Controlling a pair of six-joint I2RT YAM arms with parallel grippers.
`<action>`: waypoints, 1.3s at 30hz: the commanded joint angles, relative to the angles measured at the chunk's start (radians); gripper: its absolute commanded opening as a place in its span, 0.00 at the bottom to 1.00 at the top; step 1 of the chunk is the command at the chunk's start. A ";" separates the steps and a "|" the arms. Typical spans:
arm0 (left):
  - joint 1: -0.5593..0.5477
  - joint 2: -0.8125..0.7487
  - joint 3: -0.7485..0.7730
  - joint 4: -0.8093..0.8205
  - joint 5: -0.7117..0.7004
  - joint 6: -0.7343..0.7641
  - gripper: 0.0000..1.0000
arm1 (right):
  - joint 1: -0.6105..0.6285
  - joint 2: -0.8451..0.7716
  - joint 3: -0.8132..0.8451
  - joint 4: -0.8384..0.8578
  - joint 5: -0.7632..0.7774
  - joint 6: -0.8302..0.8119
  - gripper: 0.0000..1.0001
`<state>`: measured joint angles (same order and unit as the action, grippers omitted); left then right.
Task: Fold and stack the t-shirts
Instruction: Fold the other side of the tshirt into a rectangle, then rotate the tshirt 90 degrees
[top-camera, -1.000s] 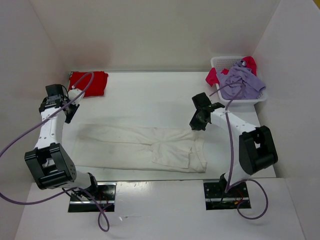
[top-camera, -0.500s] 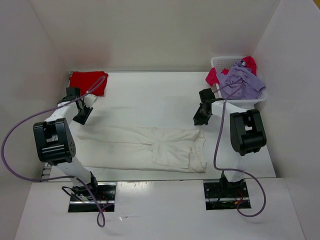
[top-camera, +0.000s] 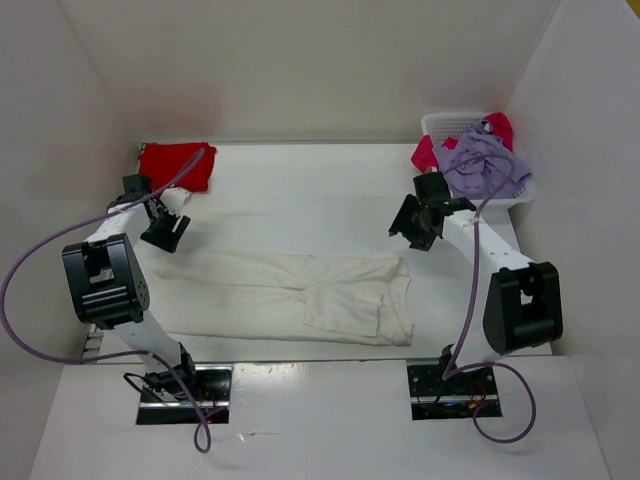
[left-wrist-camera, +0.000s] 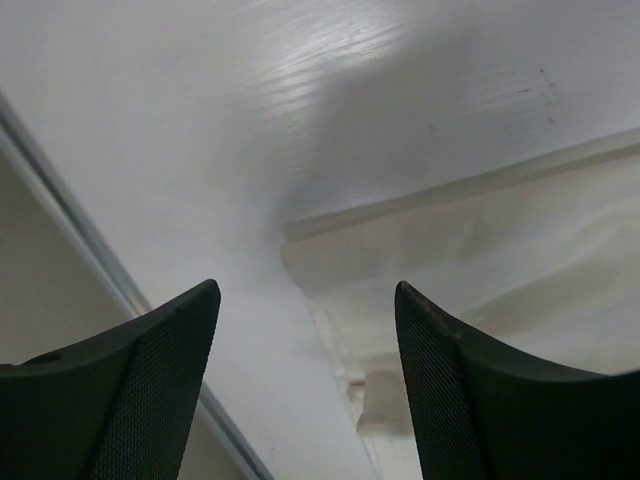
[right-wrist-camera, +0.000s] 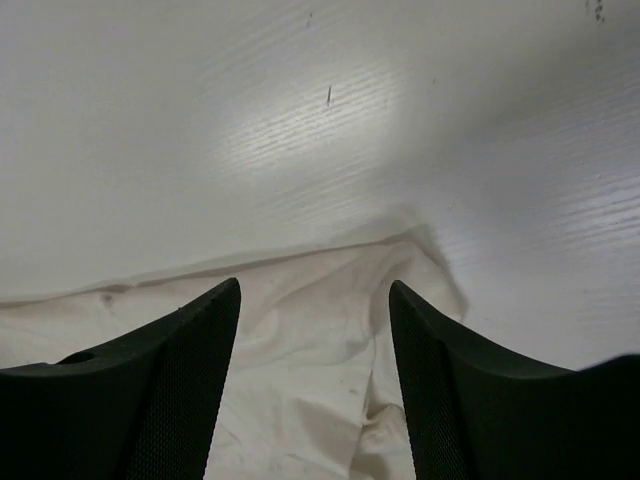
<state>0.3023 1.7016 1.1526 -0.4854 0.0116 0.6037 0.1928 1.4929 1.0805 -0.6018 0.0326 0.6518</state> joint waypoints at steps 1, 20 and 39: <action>0.001 0.056 0.033 -0.035 0.106 0.022 0.78 | 0.004 0.050 -0.065 -0.018 -0.049 -0.023 0.67; 0.020 0.155 -0.031 0.051 -0.073 0.011 0.00 | -0.072 0.361 0.031 0.065 -0.059 -0.077 0.00; 0.063 0.076 -0.082 0.008 -0.151 -0.007 0.04 | 0.019 0.178 0.240 0.008 0.038 -0.045 0.88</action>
<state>0.3473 1.7973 1.1030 -0.4168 -0.1066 0.5991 0.1986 1.8923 1.4158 -0.5690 -0.0483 0.5270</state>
